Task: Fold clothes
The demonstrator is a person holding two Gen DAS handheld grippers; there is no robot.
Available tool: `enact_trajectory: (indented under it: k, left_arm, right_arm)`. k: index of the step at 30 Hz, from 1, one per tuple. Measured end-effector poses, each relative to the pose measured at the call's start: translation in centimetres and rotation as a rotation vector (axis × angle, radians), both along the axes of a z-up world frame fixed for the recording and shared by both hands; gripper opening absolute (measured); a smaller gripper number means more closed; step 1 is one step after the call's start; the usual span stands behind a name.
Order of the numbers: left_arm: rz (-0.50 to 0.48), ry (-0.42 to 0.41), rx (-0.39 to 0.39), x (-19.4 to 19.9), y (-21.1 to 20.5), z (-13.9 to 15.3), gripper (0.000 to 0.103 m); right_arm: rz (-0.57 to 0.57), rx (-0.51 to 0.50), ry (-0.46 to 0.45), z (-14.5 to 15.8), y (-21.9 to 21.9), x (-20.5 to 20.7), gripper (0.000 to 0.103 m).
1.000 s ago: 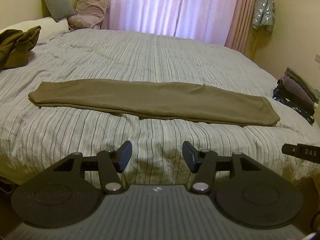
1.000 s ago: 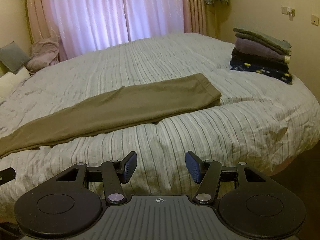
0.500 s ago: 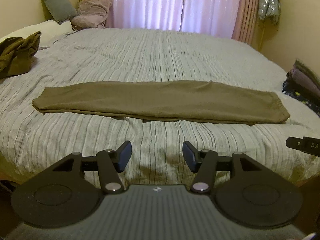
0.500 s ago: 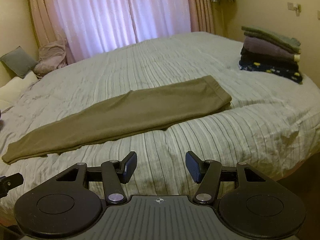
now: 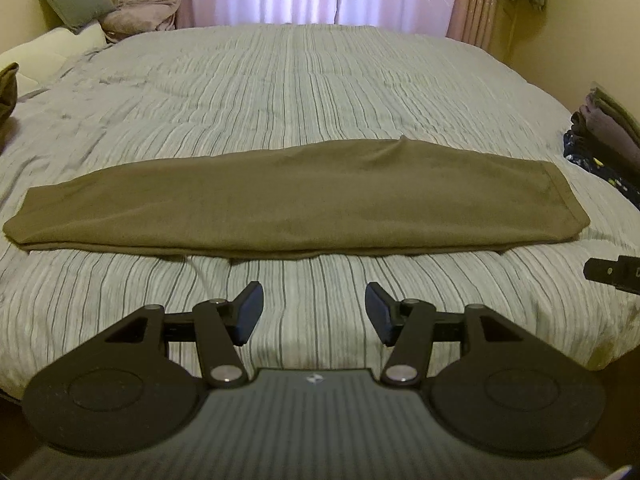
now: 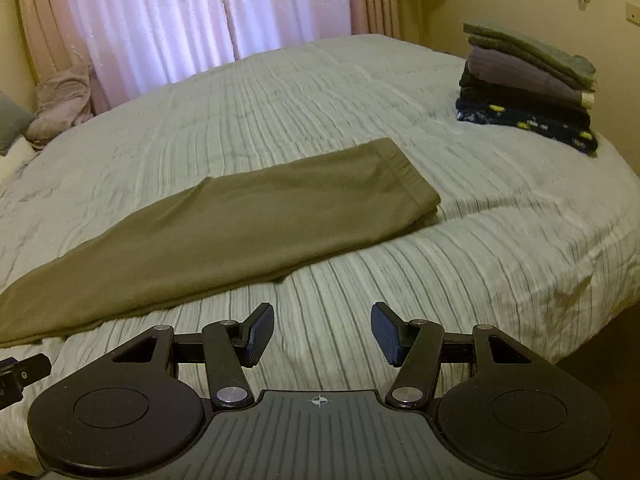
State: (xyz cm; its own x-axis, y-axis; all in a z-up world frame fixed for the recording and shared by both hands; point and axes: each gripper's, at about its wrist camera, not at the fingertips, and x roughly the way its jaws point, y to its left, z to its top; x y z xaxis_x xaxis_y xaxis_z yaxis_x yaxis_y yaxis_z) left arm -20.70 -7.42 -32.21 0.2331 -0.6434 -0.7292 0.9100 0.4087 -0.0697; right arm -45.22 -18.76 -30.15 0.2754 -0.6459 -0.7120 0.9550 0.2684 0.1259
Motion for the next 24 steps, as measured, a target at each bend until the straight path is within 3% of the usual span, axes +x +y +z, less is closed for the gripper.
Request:
enact_trajectory:
  k: [8, 16, 24]
  left_arm:
    - [0.053, 0.055, 0.014, 5.4, 0.2, -1.6, 0.052]
    - [0.196, 0.095, 0.026, 11.8, 3.3, -4.2, 0.052]
    - [0.293, 0.085, 0.046, 16.9, 6.2, -4.7, 0.052]
  right_arm:
    - [0.066, 0.014, 0.074, -0.4, -1.1, 5.5, 0.058]
    - [0.186, 0.018, 0.144, -1.4, -1.1, 12.1, 0.058]
    - [0.277, 0.03, 0.155, -2.4, -0.4, 17.6, 0.058]
